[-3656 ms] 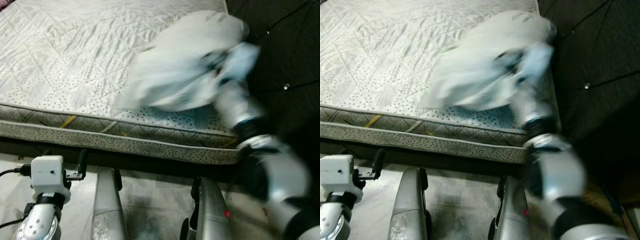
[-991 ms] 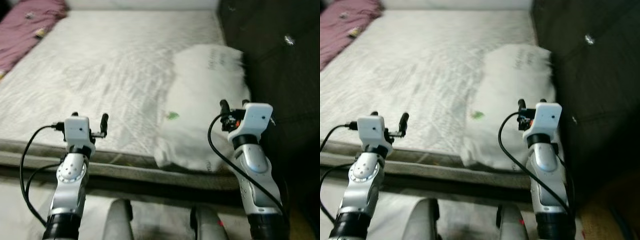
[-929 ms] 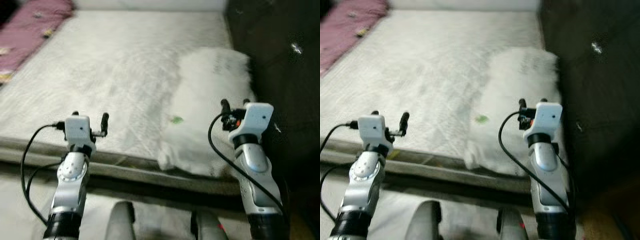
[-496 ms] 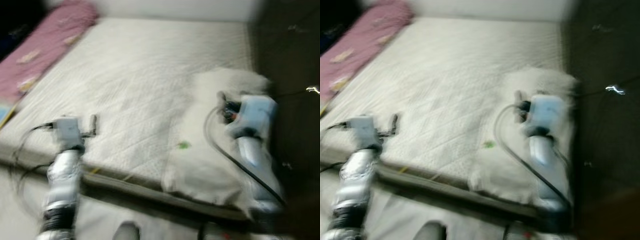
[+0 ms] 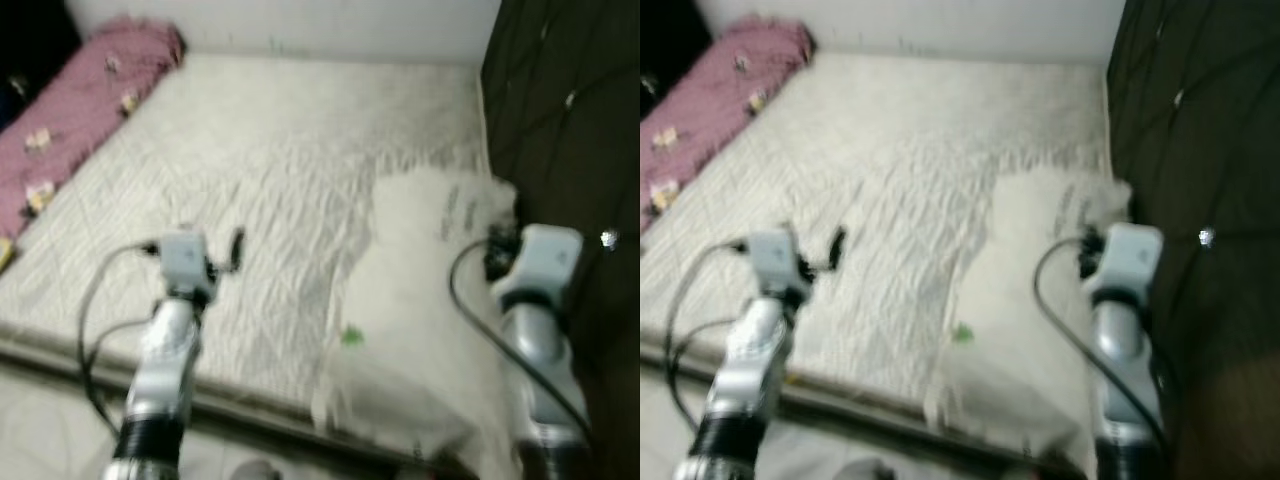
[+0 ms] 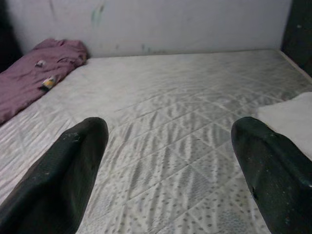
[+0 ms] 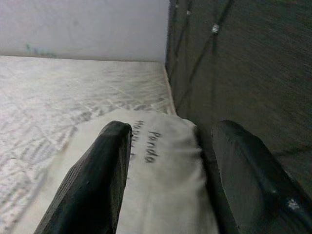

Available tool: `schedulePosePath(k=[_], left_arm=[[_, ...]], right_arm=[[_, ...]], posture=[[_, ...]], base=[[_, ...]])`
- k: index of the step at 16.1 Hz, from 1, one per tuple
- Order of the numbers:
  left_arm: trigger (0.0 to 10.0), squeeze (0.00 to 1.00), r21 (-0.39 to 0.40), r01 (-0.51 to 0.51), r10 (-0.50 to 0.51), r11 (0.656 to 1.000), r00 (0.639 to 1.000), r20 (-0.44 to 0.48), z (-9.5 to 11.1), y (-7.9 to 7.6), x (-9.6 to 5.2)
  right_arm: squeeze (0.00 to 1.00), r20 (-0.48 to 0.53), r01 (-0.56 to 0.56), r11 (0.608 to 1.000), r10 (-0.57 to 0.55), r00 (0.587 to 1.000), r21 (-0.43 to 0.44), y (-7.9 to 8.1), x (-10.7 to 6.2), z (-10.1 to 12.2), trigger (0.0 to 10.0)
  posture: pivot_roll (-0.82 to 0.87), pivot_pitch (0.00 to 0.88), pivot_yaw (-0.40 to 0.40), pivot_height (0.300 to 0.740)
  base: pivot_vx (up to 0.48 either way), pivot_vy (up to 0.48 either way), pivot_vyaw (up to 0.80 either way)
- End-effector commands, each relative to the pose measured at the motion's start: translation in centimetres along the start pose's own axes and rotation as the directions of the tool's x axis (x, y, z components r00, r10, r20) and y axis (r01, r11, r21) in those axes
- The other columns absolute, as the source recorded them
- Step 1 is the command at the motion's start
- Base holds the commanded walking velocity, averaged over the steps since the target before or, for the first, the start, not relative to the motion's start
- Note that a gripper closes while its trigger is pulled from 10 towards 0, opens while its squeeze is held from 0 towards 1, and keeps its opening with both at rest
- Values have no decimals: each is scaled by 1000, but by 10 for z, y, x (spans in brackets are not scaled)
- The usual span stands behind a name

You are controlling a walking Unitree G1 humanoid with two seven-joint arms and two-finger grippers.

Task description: Clean up the room

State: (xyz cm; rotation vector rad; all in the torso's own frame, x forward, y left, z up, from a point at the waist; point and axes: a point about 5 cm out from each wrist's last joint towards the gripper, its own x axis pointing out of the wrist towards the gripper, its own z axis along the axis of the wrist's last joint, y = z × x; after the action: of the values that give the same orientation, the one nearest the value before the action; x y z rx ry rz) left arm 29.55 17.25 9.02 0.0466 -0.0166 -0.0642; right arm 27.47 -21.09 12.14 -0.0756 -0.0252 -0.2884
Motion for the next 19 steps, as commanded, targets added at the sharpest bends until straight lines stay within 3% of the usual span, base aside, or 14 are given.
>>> schedulePosePath(k=[1,3,19], left_arm=[[10000,0,6,-64,64,998,997,-47,-9,21,-9],[10000,0,13,-56,56,998,997,-45,-9,21,-12],[10000,0,18,-47,48,999,998,-45,-5,21,-15]], right_arm=[[0,3,-37,999,37,999,32,13,-1,2,10000],[0,6,-43,999,42,999,20,14,-3,1,10000],[0,17,-124,990,123,992,69,31,-2,3,10000]], posture=[[-119,0,82,740],[-115,0,82,740],[-79,0,74,740]], base=[[0,480,-800],[0,480,-675],[0,480,0]])
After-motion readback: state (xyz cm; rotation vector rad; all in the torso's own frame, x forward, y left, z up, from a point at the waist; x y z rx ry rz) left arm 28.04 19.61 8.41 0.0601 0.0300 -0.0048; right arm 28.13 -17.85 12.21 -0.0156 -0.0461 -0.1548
